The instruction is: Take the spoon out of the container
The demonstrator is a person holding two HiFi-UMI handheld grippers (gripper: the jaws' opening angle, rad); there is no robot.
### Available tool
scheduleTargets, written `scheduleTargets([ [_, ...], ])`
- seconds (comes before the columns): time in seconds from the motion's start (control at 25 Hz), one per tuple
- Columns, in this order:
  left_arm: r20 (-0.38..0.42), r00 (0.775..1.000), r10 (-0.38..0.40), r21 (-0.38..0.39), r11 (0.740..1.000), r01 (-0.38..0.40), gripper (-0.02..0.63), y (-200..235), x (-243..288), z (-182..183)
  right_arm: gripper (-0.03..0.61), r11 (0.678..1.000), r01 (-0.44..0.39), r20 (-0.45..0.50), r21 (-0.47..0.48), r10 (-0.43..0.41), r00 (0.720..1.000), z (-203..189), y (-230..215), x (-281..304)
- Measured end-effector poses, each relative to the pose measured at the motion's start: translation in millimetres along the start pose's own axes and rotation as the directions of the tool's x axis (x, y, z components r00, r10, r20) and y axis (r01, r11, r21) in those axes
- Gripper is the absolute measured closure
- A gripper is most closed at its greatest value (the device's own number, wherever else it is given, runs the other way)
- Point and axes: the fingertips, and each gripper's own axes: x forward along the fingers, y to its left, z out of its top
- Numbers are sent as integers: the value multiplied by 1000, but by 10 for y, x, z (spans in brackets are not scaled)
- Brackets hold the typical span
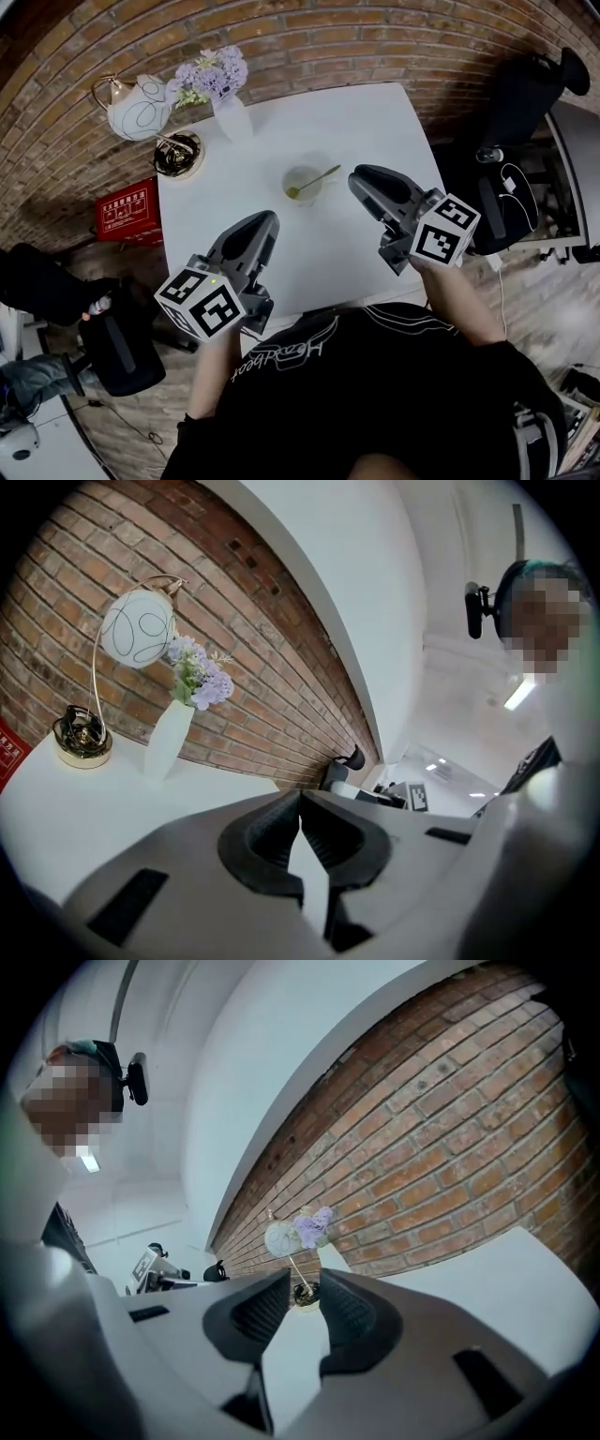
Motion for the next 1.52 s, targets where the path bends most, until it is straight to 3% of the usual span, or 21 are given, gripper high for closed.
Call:
scheduleTargets([
  [0.32,-61,998,-12,-22,1000,11,607,309,144,-75,455,993,109,14,41,-110,994,-247,-426,153],
  [0.64,-100,995,-18,-65,998,12,607,600,243,-209,427,983,181,-84,16,-180,980,-642,-762,334],
  [1.16,-151,989,5,-89,996,-18,607,900,242,-367,431,965,251,-143,73,-239,961,-1040,-1053,592],
  [1.52,-111,992,55,-124,990,-69,607,1072,185,-329,525,956,283,-139,72,-271,952,-1060,-1089,631],
])
